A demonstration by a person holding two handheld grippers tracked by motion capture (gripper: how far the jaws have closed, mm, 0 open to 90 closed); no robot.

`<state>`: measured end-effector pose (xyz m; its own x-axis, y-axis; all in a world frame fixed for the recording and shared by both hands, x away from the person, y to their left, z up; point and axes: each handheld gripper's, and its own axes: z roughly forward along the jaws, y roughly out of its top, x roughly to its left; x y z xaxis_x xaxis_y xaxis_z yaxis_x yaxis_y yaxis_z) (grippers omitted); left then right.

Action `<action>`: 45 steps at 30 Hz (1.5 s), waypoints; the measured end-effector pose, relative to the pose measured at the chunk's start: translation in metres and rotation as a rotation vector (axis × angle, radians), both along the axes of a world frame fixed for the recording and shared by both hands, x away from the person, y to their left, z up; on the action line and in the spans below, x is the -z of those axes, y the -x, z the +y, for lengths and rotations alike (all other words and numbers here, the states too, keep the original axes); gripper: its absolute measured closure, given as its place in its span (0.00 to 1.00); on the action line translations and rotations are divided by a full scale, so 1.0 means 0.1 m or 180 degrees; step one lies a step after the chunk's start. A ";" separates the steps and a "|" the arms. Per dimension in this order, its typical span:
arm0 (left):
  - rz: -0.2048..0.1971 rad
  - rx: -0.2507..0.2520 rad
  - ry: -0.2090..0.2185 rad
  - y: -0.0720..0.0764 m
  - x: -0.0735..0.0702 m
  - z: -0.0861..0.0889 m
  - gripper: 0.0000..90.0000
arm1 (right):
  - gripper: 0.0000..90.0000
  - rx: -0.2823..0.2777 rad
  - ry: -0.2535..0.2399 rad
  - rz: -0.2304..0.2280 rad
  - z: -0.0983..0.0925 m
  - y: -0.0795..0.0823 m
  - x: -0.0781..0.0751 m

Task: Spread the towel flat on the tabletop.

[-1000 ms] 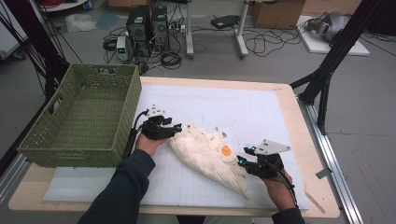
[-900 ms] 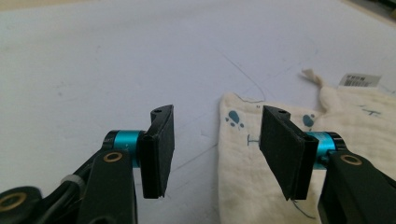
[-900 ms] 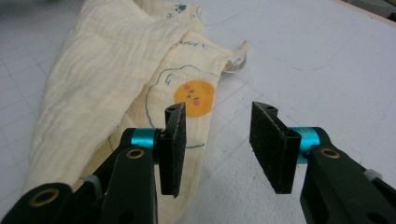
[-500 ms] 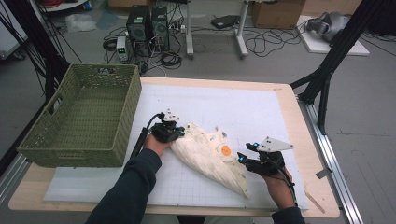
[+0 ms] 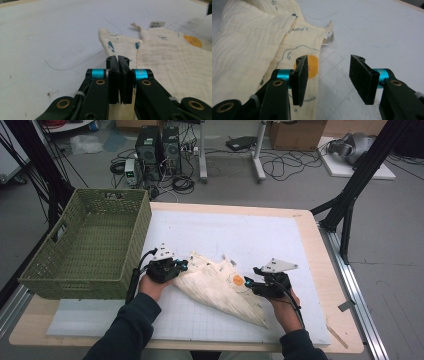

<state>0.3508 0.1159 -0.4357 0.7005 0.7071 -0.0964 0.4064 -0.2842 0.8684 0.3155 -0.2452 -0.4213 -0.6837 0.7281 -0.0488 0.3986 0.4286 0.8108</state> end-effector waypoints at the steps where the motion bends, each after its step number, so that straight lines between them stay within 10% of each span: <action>1: 0.0005 0.0020 -0.0007 0.02 0.00 0.00 0.97 | 0.57 -0.0020 0.0008 0.0011 0.05 -0.03 0.01; 8: -0.0059 -0.0001 0.0103 0.11 0.03 0.06 0.97 | 0.60 -0.0081 -0.0018 0.0252 0.37 -0.29 0.19; 11: -0.0102 -0.0020 0.0119 0.11 0.01 0.07 0.97 | 0.78 -0.0190 0.0005 0.0423 0.45 -0.36 0.27; 16: -0.0103 -0.0068 0.0105 0.12 0.01 0.10 0.97 | 0.95 -0.0223 0.0212 0.0300 0.42 -0.28 0.21; 28: -0.0104 -0.0234 0.0106 0.13 0.02 0.18 0.96 | 0.95 0.0001 0.0693 0.0246 -0.13 0.29 0.07; 36: -0.0077 -0.0188 0.0071 0.13 0.03 0.14 0.95 | 0.80 0.0126 0.0562 0.0203 -0.23 0.40 0.03; 45: -0.0044 -0.0222 0.0069 0.12 0.03 0.18 0.92 | 0.59 0.0492 0.0201 -0.0110 -0.33 0.13 -0.18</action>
